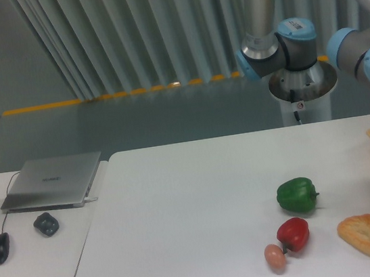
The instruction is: Place the yellow pepper on the table
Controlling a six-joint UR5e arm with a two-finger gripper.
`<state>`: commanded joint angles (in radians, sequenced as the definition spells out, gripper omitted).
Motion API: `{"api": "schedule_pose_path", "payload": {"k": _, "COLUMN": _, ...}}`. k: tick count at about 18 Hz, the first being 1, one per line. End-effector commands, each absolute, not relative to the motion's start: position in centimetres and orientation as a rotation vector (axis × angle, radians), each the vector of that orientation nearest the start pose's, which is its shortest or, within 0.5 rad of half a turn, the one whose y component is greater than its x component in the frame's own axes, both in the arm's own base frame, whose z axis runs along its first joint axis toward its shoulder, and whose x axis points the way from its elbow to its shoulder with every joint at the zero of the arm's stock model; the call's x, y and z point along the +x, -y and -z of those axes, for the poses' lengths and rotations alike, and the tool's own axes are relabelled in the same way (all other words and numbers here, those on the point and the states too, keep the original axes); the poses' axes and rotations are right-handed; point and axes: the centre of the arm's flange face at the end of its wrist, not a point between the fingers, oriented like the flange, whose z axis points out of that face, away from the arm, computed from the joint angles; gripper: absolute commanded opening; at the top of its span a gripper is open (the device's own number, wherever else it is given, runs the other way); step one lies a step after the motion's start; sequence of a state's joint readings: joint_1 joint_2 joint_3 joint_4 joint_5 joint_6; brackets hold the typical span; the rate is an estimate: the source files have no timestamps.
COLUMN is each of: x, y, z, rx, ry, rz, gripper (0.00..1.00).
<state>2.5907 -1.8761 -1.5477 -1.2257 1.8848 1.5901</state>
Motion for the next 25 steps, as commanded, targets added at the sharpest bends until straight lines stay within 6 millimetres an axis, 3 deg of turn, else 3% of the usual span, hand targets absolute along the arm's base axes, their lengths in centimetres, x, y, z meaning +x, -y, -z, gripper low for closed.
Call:
{"api": "schedule_pose_path", "payload": {"k": 3, "x": -47.4, "y": -39.0, "z": -36.8, "rx": -3.316, "ry": -0.931, "rz": -0.22, "gripper": 1.0}}
{"api": "schedule_pose_path", "payload": {"k": 5, "x": -48.2, "y": -36.5, "z": -34.8, "rx": -3.369, "ry": -0.773, "rz": -0.148, "gripper": 1.0}}
{"api": "schedule_pose_path", "payload": {"k": 7, "x": -50.2, "y": -33.7, "z": -34.7, "rx": -3.375, "ry": -0.63, "rz": -0.116, "gripper": 1.0}}
{"api": "schedule_pose_path", "payload": {"k": 9, "x": -51.3, "y": -32.7, "z": -35.0, "rx": -3.31, "ry": -0.472, "rz": -0.096, "gripper": 1.0}}
{"api": "schedule_pose_path", "payload": {"k": 13, "x": -51.8, "y": -32.3, "z": -34.9, "rx": -3.266, "ry": -0.364, "rz": -0.043, "gripper": 1.0}}
{"api": "schedule_pose_path", "payload": {"k": 17, "x": -52.7, "y": -31.7, "z": -34.7, "rx": -3.282, "ry": -0.117, "rz": -0.068, "gripper": 1.0}}
{"api": "schedule_pose_path", "payload": {"k": 25, "x": -53.2, "y": -30.9, "z": -32.3, "rx": -3.311, "ry": -0.1, "rz": -0.015, "gripper": 1.0}}
